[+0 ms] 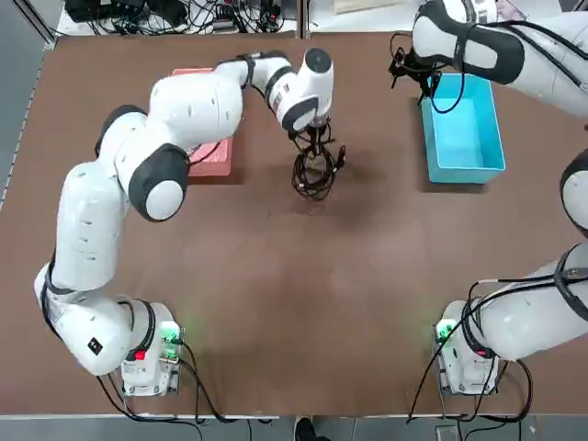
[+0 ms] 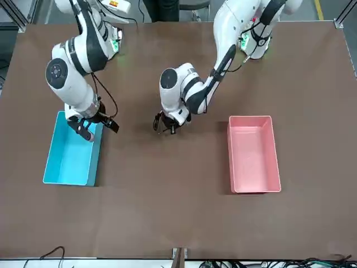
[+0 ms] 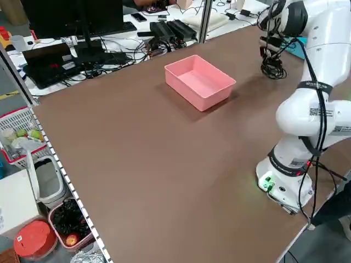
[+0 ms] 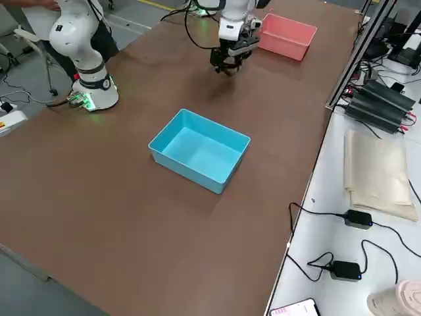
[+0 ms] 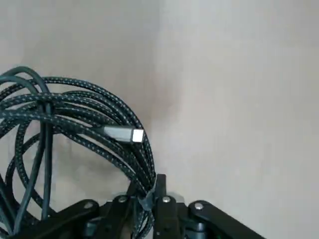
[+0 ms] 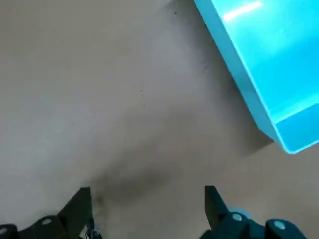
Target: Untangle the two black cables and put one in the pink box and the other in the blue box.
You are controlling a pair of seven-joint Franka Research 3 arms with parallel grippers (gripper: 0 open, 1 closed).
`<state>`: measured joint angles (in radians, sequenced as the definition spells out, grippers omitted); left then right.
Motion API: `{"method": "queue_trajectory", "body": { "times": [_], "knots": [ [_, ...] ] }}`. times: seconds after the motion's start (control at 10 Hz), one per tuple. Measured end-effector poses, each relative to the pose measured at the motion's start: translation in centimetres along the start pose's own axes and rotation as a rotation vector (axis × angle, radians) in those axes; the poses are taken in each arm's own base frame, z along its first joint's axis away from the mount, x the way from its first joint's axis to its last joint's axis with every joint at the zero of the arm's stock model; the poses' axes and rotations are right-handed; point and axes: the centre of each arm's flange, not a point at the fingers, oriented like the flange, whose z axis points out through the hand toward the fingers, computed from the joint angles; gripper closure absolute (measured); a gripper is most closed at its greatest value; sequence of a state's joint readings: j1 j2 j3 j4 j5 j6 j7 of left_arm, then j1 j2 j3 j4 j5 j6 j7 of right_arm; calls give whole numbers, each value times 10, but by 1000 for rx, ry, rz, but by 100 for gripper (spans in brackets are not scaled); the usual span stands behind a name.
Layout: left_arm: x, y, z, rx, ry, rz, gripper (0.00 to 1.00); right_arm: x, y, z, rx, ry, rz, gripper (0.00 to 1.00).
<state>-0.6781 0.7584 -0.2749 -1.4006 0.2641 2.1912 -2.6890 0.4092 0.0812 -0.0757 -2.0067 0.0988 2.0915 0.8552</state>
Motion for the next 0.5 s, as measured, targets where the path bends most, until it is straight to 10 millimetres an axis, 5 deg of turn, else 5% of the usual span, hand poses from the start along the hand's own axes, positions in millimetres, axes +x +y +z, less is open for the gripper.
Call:
{"method": "queue_trajectory", "body": {
  "times": [0.5],
  "knots": [
    [-30, -15, -101, -21, -135, 10, 85, -55, -42, 0, 14, 8, 51, 1]
  ]
}}
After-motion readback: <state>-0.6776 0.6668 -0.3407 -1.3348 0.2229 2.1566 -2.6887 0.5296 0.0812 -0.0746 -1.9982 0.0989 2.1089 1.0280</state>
